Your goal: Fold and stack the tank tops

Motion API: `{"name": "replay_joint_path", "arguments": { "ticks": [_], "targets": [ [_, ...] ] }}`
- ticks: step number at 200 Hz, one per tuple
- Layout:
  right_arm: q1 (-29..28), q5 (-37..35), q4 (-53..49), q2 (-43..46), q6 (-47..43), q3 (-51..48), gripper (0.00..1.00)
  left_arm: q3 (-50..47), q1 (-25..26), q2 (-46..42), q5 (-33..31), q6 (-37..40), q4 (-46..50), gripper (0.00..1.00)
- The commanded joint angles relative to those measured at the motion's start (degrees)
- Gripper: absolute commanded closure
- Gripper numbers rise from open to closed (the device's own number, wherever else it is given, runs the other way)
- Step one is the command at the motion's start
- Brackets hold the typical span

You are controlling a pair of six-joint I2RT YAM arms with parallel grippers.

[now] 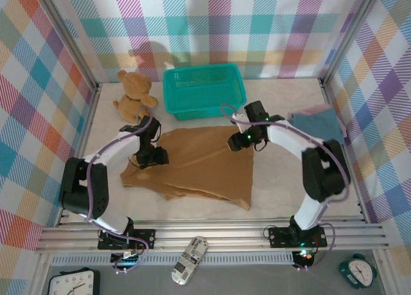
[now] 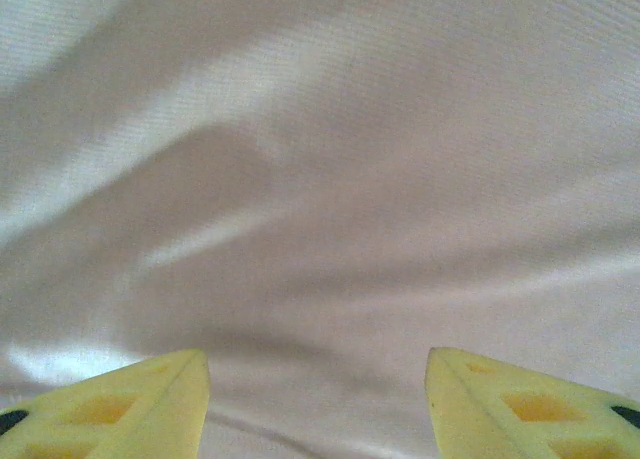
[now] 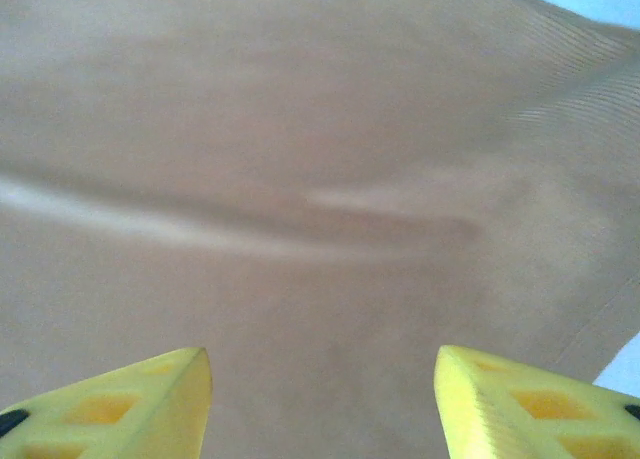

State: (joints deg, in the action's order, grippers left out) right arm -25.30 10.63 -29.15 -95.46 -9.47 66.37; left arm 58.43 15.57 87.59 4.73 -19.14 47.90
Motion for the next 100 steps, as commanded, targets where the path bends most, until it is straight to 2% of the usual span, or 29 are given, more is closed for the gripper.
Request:
{"name": "replay_joint_path", "arguments": {
  "ticks": [1,21,53,69,100],
  "targets": [
    [-4.0,2.7,-5.8,9.2,-12.8,-6.4,0.39,-2.8,2.4,-7.3,5.1,-6.5,11.0,0.41],
    [-8.4,4.2,-8.8,15.3,-17.6,-13.7,0.39,-8.7,6.4,-10.8,10.6,-13.0,11.0,0.41],
    [-16.2,2.6,-14.3,21.2,-19.3,-20.9,0.39,-15.9,12.9,-16.0,13.4,-24.1,5.6,0.41],
    [-20.3,2.5,-14.9,23.5,-17.4,-23.4,0.40,-18.5,13.5,-15.4,13.8,-26.1,2.3,0.43],
    [-29.8,-5.3,-15.3,24.5,-14.7,-27.1,0.42,-20.9,13.7,-12.5,14.1,-28.3,-4.0,0.48]
  ]
}}
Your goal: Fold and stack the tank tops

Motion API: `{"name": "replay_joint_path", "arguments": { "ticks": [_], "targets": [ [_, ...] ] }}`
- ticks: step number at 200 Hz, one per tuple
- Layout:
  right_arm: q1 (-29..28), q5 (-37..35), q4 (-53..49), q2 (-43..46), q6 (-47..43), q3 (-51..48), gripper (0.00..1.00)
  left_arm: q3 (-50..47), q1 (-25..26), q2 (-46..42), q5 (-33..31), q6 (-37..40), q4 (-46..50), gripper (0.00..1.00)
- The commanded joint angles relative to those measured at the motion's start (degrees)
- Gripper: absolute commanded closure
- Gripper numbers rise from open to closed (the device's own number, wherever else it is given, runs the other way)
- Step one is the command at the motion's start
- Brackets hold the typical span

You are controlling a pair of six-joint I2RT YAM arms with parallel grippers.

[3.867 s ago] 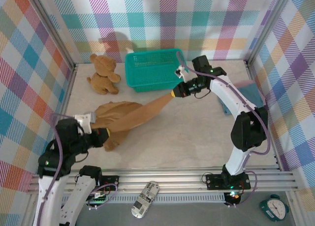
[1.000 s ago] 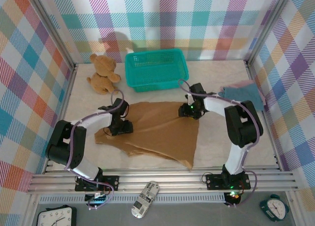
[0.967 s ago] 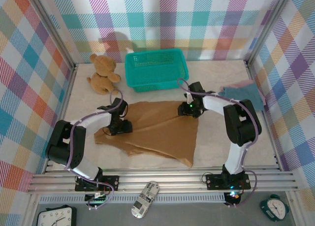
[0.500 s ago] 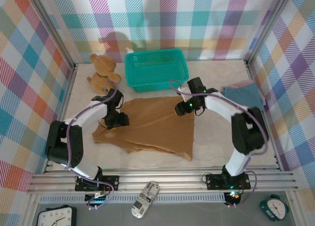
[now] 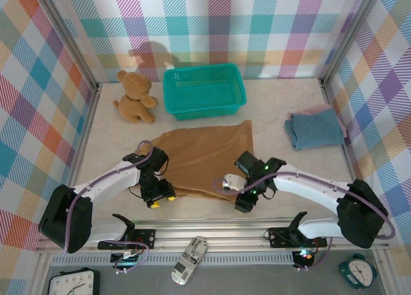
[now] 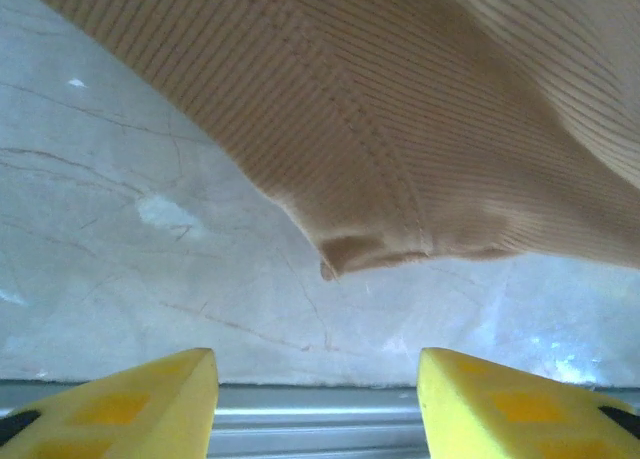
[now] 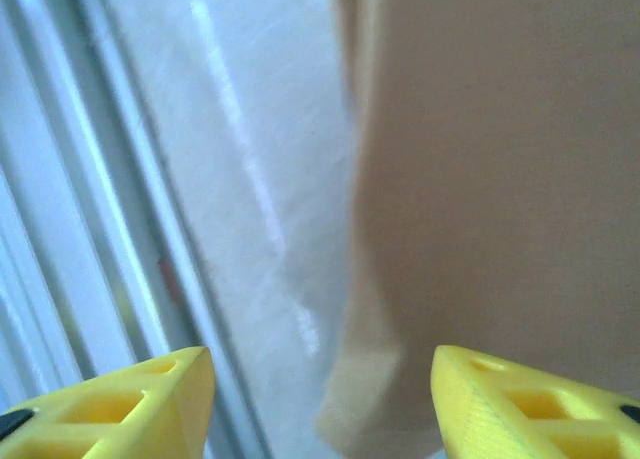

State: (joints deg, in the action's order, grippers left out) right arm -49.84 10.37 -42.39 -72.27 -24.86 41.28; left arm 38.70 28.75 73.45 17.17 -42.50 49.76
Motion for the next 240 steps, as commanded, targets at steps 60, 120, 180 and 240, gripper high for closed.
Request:
{"name": "replay_joint_path", "arguments": {
  "ticks": [60,120,180,240],
  "targets": [
    [-7.8,-18.2,4.3,-6.2,4.3,-3.0,0.52,-3.5,0.9,5.0,1.4,-4.4,-7.8,0.71],
    [-8.9,-19.9,5.9,-10.8,6.9,-1.9,0.81,-0.6,0.8,5.0,-2.1,-0.8,-2.1,0.97],
    [-9.1,-13.1,-1.3,-3.5,4.0,-0.1,0.95,4.0,0.6,2.1,-5.9,2.5,5.8,1.00],
    [-6.8,-3.7,-6.7,-0.1,1.6,3.9,0.96,5.5,0.8,-4.3,-5.1,-0.1,10.1,1.00]
  ]
}}
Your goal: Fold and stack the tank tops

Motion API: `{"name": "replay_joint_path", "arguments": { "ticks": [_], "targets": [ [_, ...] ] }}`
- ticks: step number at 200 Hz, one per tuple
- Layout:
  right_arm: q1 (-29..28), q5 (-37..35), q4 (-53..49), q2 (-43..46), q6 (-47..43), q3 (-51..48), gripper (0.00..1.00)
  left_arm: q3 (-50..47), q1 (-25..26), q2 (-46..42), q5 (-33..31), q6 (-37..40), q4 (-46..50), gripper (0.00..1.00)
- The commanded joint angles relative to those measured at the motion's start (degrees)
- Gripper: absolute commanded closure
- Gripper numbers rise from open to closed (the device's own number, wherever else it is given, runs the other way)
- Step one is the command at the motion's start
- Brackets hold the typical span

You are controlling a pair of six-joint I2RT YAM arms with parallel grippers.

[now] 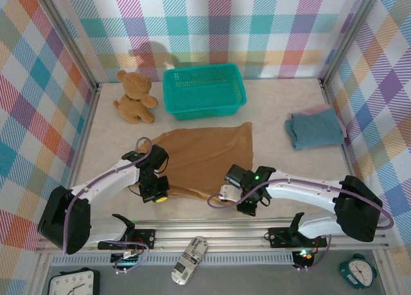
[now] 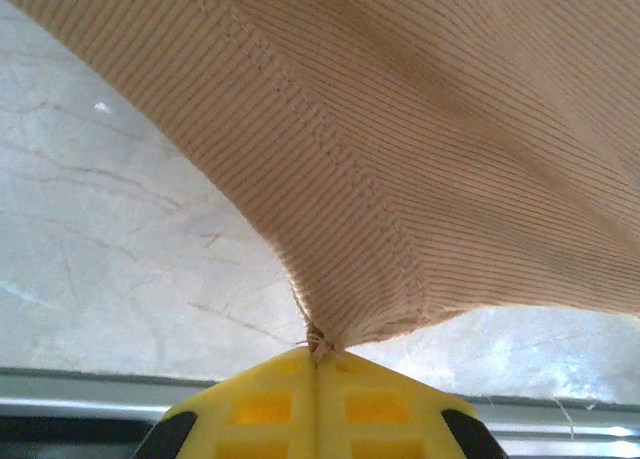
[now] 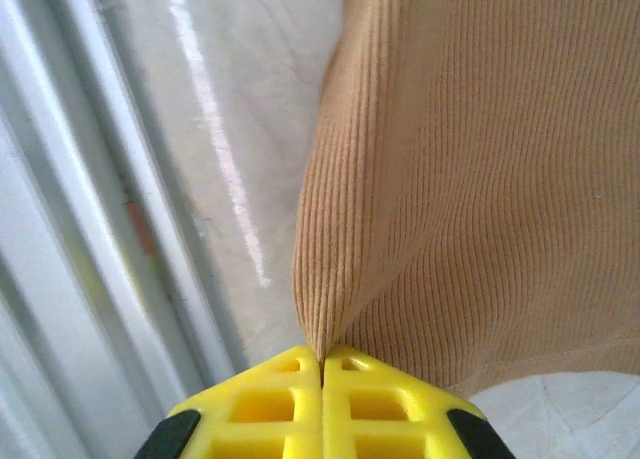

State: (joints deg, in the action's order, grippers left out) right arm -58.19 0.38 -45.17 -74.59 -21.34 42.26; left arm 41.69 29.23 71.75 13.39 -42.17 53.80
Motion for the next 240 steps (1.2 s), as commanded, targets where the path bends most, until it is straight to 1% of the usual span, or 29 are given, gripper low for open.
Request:
{"name": "replay_joint_path", "arguments": {
  "ticks": [1,25,47,82,110,143,176,191,207,220,234,240],
  "targets": [
    [1.8,6.5,-4.0,2.2,-1.9,3.0,0.96,2.7,0.3,-2.6,-1.4,-0.4,6.2,1.00],
    [6.1,9.9,-4.2,3.6,-1.7,4.7,0.96,7.1,-0.8,-2.3,-4.0,1.4,8.8,1.00],
    [9.8,12.4,-4.8,2.5,-1.9,5.8,0.96,9.8,-2.7,1.1,-5.6,4.8,9.2,1.00],
    [16.2,14.7,-4.4,-0.8,-2.2,6.3,0.95,14.4,-6.0,6.5,-6.0,9.4,7.3,1.00],
    [21.8,17.1,-3.9,-2.5,-2.4,7.4,0.94,18.8,-6.3,12.5,-6.1,12.6,6.0,1.00],
    [26.1,17.4,-4.0,-5.8,-3.3,8.3,0.93,22.9,-6.7,18.4,-6.7,15.3,4.6,1.00],
    [28.8,15.0,-3.1,-9.9,-4.2,10.7,0.89,26.9,-6.7,23.4,-8.4,17.4,4.8,1.00],
    [29.7,13.7,-2.2,-12.0,-4.6,11.7,0.85,28.0,-6.8,25.4,-8.7,18.1,4.3,1.00],
    [30.3,10.4,-0.6,-14.2,-4.4,12.0,0.80,28.8,-6.7,27.5,-7.8,18.6,3.8,1.00],
    [30.5,7.8,1.1,-15.7,-4.0,12.2,0.74,28.5,-6.7,28.3,-7.2,18.7,2.9,1.00],
    [30.5,3.2,3.6,-16.4,-4.1,11.9,0.73,28.7,-6.8,29.1,-7.6,19.3,2.8,1.00],
    [30.5,1.2,4.4,-16.5,-4.2,11.8,0.73,28.9,-7.0,29.3,-7.9,19.5,2.8,0.98]
  ]
}}
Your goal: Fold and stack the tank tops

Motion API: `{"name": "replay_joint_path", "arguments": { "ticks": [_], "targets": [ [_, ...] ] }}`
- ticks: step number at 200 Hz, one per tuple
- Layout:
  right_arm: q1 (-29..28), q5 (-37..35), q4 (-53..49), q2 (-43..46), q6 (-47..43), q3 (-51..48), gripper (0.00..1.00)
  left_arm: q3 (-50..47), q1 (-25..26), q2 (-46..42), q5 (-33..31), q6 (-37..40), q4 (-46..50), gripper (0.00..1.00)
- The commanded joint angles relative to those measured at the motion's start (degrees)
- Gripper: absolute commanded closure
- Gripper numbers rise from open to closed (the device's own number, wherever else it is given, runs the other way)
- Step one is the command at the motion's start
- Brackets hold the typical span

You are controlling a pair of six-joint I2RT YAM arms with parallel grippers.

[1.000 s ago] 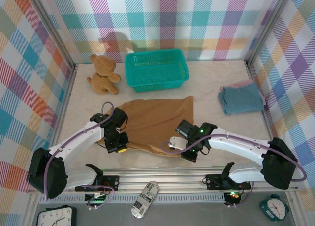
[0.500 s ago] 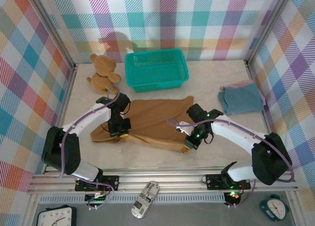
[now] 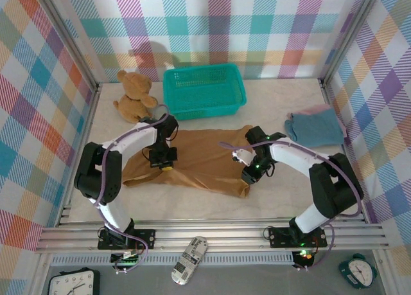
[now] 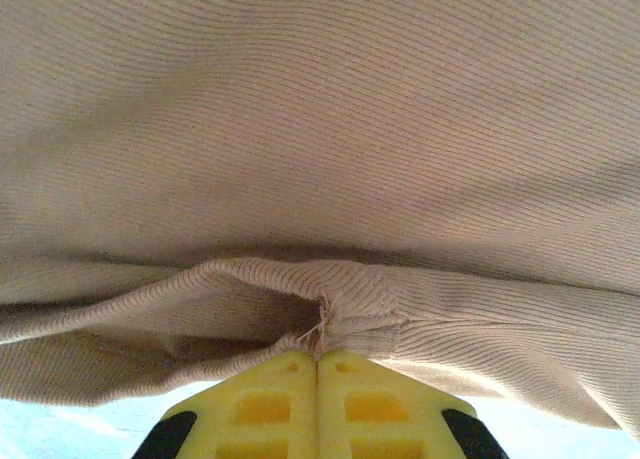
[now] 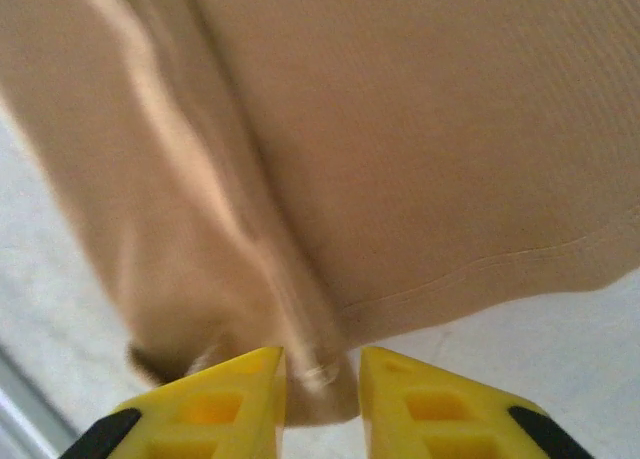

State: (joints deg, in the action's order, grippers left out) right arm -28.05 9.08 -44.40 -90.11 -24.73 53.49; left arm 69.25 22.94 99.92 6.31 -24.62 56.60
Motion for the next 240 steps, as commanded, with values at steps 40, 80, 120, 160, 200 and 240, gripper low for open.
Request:
{"name": "replay_joint_path", "arguments": {
  "ticks": [40,80,120,160,200,240],
  "targets": [
    [-0.5,-7.0,3.5,4.6,2.0,1.2,0.67,2.5,-1.8,-0.5,-1.4,2.7,3.3,0.65],
    [-10.7,-2.3,1.2,12.9,6.7,-3.9,0.57,-4.8,-2.0,-8.4,2.9,-0.5,5.7,0.54],
    [-17.9,-7.8,6.3,10.1,4.7,-8.9,0.56,-11.0,-9.5,-13.4,0.8,1.1,5.3,0.51],
    [-18.0,-17.8,6.4,5.3,0.1,-10.5,0.59,-15.1,-19.5,-17.2,-1.4,0.8,3.7,0.49],
    [-17.3,-18.7,6.6,4.9,0.9,-11.7,0.61,-20.6,-28.2,-21.5,-6.3,-1.4,-0.4,0.48],
    [-16.4,-17.7,6.7,4.4,0.8,-11.9,0.61,-22.0,-30.6,-21.1,-8.9,-0.4,-2.3,0.47]
  ]
}}
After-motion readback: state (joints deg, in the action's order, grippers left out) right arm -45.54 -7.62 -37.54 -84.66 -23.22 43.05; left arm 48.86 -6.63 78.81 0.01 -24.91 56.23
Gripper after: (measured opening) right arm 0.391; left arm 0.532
